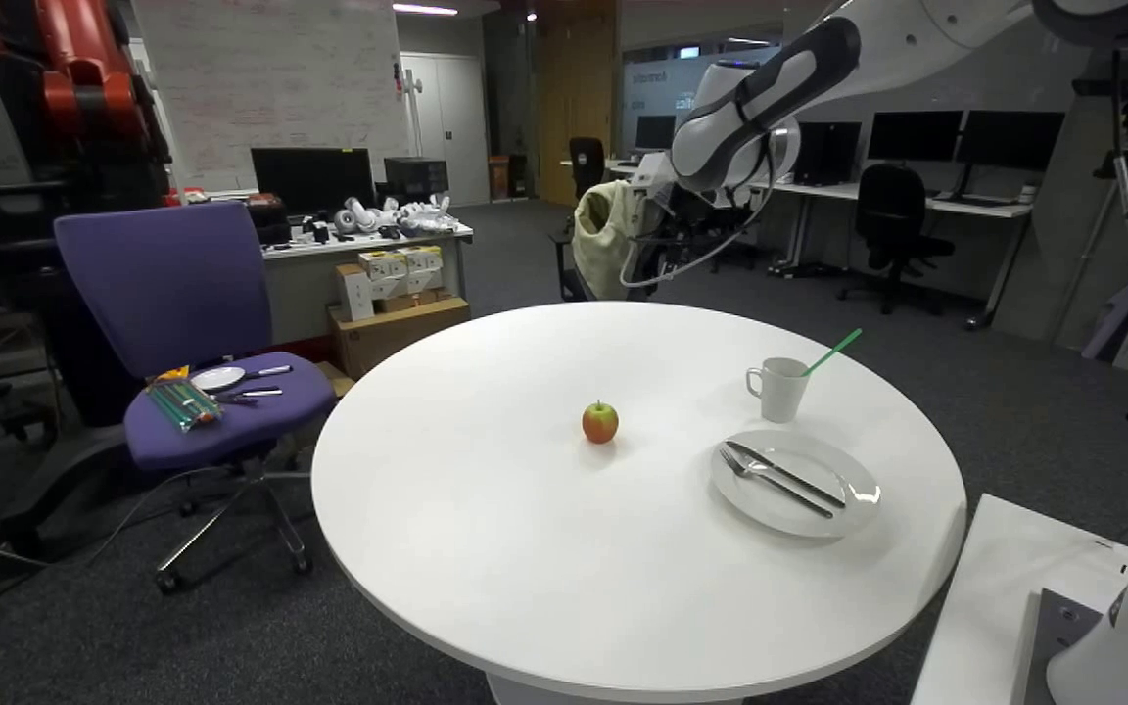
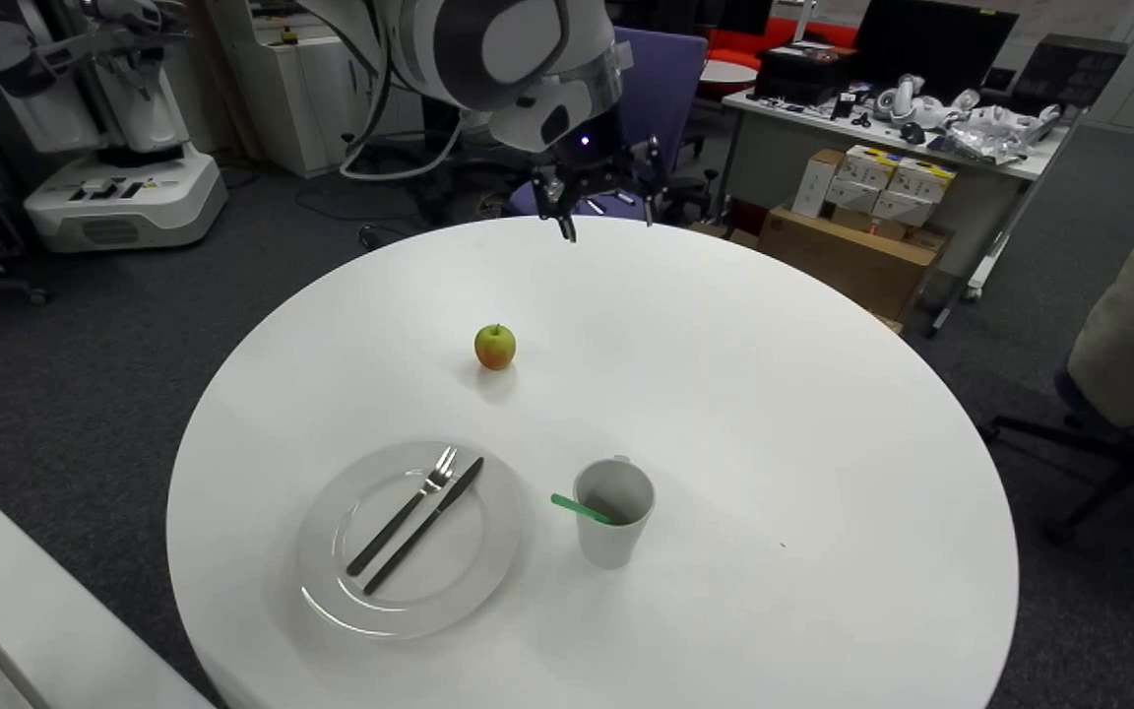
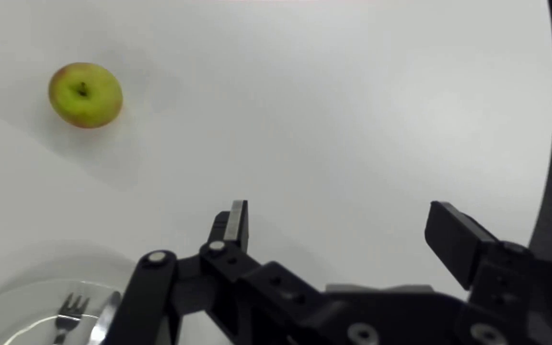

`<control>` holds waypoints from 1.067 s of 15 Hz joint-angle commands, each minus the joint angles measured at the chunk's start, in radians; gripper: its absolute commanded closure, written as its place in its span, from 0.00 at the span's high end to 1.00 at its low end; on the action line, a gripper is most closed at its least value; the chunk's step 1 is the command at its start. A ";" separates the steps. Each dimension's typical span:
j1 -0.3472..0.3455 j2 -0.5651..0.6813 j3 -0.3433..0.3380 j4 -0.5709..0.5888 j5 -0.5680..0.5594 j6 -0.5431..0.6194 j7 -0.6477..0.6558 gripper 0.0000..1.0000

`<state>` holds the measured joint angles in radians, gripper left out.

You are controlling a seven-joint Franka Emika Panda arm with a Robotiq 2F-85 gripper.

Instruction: Put the green straw into the mug

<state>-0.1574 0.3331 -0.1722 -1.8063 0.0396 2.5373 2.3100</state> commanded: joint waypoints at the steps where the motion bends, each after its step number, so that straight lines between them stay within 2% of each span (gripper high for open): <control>1: -0.052 -0.003 0.045 0.015 0.237 -0.122 -0.111 1.00; 3: -0.038 0.010 0.023 0.044 0.270 -0.270 -0.075 1.00; 5: -0.003 0.020 -0.012 0.062 0.201 -0.407 0.024 1.00; 8: 0.024 0.029 -0.024 0.086 0.134 -0.598 0.142 1.00; 9: 0.003 0.023 -0.010 0.053 0.173 -0.510 0.069 1.00; 11: 0.015 0.027 -0.012 0.059 0.153 -0.558 0.111 1.00; 16: 0.017 0.028 -0.015 0.061 0.151 -0.563 0.118 1.00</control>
